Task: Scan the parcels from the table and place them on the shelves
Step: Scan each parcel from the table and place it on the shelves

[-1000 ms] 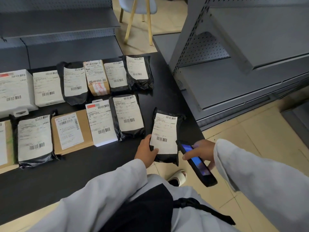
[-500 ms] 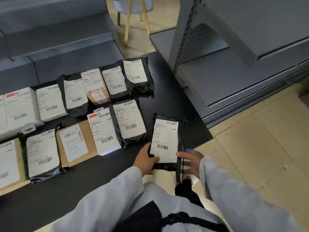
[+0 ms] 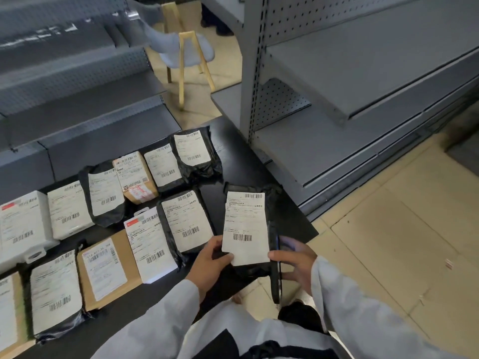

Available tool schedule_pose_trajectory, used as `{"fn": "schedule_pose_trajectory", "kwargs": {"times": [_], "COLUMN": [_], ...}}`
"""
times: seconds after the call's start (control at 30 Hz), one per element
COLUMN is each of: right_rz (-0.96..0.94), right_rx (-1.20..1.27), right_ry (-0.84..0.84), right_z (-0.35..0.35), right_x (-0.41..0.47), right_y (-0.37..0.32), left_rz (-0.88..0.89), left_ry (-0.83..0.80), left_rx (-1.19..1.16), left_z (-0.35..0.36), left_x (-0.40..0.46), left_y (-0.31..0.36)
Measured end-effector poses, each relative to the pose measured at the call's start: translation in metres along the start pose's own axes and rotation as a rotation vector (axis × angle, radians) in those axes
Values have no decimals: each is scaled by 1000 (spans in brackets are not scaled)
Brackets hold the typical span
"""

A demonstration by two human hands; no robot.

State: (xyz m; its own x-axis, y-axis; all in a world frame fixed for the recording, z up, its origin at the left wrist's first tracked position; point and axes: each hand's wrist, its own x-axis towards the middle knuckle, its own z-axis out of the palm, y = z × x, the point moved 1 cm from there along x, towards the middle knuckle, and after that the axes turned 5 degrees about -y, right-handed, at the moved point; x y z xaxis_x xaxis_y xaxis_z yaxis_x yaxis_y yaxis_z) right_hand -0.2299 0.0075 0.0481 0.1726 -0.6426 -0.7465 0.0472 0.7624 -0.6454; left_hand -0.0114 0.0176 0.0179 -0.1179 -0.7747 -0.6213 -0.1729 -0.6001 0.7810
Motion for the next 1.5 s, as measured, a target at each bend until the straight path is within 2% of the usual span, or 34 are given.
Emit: {"fn": "schedule_pose_trajectory", "kwargs": {"times": [0.23,0.43,0.7,1.1,1.5], "right_rz": [-287,-541,-762,-774,-673], "right_rx": [19,25,-63,-72,-69], "right_ry": [-71,-257,-255,-378,-434], "right_z": [-2,-24,-90,-205,-254], "right_x": [-45,-82,-102,-56,-26], "right_y": [-82,-157,-242,-334,-359], "left_rz": [315,541,696,559,376], "left_ry": [100,146,190,322,421], "left_rx": [-56,-98,-139,-311,-320], "left_z": [-11,4,65,168,214], "left_x": [-34,-56,-42,28,70], "left_y": [94,179,272,349,370]}}
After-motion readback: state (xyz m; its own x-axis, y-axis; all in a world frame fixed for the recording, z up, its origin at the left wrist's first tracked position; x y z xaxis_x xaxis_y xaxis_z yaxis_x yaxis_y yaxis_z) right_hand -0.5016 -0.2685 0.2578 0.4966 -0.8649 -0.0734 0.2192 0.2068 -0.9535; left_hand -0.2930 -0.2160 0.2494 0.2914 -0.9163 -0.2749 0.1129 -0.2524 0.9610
